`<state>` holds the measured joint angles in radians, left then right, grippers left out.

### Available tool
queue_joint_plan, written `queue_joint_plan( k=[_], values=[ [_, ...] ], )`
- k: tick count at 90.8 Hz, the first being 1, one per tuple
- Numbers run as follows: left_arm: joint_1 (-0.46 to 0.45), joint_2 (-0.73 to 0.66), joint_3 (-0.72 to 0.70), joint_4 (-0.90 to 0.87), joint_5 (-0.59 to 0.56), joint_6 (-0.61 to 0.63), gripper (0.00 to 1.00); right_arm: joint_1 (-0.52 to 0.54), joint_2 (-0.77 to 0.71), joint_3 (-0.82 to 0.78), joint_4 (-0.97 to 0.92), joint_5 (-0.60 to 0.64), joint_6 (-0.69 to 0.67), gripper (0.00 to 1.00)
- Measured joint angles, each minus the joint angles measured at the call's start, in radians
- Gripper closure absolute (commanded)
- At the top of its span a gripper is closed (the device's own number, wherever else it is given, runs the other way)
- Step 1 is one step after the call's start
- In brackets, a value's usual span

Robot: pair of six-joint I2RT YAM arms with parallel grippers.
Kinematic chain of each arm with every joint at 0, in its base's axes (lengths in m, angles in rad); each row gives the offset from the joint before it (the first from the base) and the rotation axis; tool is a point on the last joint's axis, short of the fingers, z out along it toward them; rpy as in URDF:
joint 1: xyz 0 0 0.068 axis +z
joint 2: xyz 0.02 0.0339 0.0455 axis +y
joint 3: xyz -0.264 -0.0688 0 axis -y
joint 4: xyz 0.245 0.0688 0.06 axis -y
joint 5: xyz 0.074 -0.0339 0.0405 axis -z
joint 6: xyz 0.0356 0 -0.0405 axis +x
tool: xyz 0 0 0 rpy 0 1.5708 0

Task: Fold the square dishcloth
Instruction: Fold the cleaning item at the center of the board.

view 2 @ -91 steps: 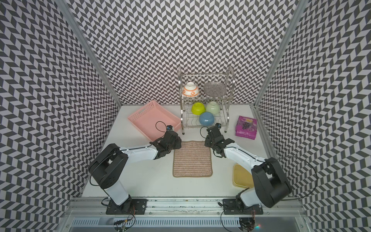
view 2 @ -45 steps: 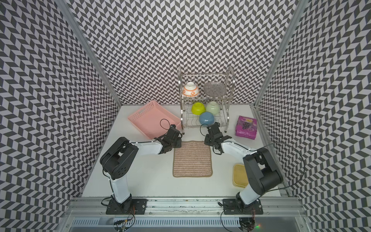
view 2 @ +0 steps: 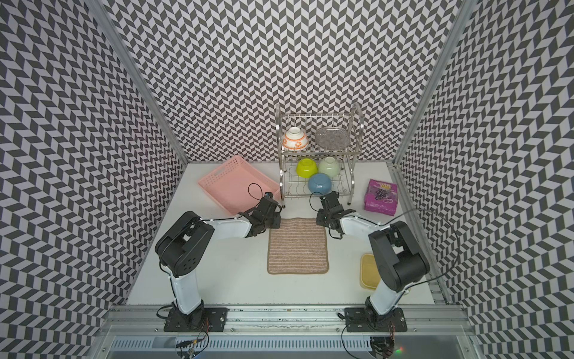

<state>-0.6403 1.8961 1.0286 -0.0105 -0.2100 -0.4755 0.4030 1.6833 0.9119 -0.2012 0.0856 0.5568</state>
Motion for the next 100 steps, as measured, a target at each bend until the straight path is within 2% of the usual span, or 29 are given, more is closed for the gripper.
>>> queue_joint_plan(
  k=[36, 59, 82, 92, 100],
  values=[
    [0.000, -0.039, -0.018, -0.058, 0.003, 0.014, 0.54, -0.008, 0.065, 0.046, 0.010, -0.006, -0.009, 0.53],
    [0.000, -0.067, -0.045, -0.071, 0.024, 0.015, 0.60, -0.008, 0.082, 0.053, 0.022, -0.010, -0.012, 0.54],
    [0.000, -0.067, -0.055, -0.066, 0.039, 0.016, 0.71, -0.009, 0.124, 0.085, 0.024, -0.010, -0.014, 0.56],
    [0.000, -0.067, -0.056, -0.066, 0.041, 0.017, 0.78, -0.010, 0.138, 0.097, 0.029, -0.007, -0.015, 0.63],
    [0.000, -0.067, -0.057, -0.066, 0.043, 0.018, 0.90, -0.011, 0.148, 0.103, 0.037, -0.007, -0.016, 0.70]
  ],
)
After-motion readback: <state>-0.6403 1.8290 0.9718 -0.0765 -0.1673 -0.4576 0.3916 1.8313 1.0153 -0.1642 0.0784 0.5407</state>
